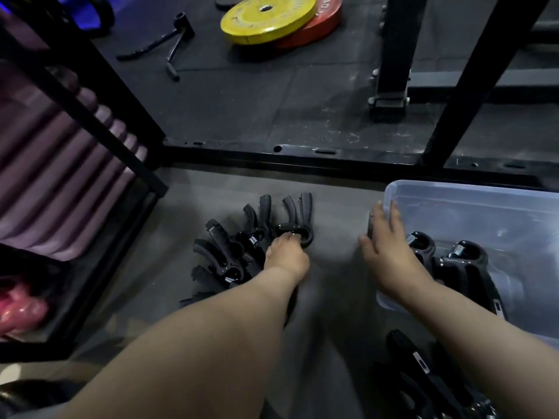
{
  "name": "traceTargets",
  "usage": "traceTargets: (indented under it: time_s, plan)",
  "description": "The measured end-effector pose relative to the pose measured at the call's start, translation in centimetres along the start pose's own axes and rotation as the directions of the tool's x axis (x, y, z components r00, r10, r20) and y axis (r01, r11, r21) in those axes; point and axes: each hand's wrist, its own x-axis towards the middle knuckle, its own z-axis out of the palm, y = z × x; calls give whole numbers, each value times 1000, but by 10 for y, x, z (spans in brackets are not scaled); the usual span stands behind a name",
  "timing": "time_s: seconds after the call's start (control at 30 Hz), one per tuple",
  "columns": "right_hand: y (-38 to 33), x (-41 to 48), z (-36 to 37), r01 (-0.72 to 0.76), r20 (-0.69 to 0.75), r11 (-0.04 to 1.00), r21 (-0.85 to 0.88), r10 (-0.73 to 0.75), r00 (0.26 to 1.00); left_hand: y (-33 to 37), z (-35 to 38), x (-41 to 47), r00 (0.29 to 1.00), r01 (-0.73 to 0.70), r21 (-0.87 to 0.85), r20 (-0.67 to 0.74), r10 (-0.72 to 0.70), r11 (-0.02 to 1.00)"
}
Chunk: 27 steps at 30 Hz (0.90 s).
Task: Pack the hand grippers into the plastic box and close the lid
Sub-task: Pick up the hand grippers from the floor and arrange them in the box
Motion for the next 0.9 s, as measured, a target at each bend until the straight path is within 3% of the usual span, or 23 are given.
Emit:
traceTargets:
  time_s: [0.1, 0.27, 0.4, 0.5, 0.77, 0.9]
  plan:
    - [-1, -1, -1, -12, -8, 1000, -13, 12, 1000, 10, 1, 11, 998, 29, 20, 46, -30, 999]
    - [1, -2, -3, 4, -1, 1000, 10, -4, 1000, 22, 7, 34, 988, -79, 256, 151, 41, 964]
    - [-2, -3, -3, 3, -3, 1000, 3, -3, 1000, 26, 14, 46, 986, 52, 359, 128, -104, 932]
    - [-4, -3, -3, -1, -2, 1000, -30, 1, 1000, 26, 25, 51, 987, 72, 375, 104, -120, 924]
    - [-3, -3, -5, 18, 24, 1000, -11, -18, 1000, 21, 53, 40, 997, -73, 465, 40, 62, 882]
    - [-1, -2, -5, 13, 33, 1000, 14, -14, 999, 28, 56, 33, 982, -158, 385, -34, 185, 909]
